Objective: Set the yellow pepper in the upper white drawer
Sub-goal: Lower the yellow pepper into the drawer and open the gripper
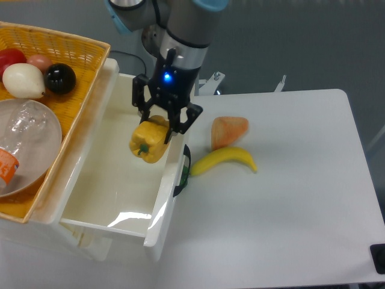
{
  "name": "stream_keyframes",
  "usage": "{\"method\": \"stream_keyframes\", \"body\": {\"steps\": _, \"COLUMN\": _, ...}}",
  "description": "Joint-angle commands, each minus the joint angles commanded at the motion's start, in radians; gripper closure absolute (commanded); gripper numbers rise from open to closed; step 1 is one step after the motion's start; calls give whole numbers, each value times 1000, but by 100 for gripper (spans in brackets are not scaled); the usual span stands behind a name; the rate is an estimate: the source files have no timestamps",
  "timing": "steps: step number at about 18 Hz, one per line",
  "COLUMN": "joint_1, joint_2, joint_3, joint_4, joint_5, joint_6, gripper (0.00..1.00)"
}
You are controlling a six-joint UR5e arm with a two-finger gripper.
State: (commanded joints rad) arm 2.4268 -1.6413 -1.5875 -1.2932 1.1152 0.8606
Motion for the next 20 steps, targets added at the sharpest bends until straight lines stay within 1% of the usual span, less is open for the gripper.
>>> {"method": "stream_keyframes", "body": {"steps": 3, "joint_1": -8, "joint_2": 2, "joint_3": -26, "joint_4": 14, "joint_5": 2, "joint_6": 0, "gripper": 67}}
{"method": "stream_keyframes", "body": {"steps": 6, "joint_1": -23, "joint_2": -3, "joint_3": -29, "joint_4": 15, "joint_5": 6, "joint_6": -2, "gripper": 67}}
{"method": "stream_keyframes", "body": {"steps": 11, "joint_1": -44, "joint_2": -29, "joint_3": -31, "joint_4": 19, "joint_5": 11, "joint_6": -2, "gripper": 66}}
{"method": "stream_keyframes", "body": {"steps": 14, "joint_1": -64, "joint_2": -37, "joint_3": -34, "joint_4": 19, "joint_5": 43, "joint_6": -2, "gripper": 65}}
{"method": "stream_keyframes", "body": {"steps": 20, "joint_1": -68, "joint_2": -44, "joint_3": -37, "joint_4": 20, "joint_5": 51, "joint_6": 0, "gripper": 58}}
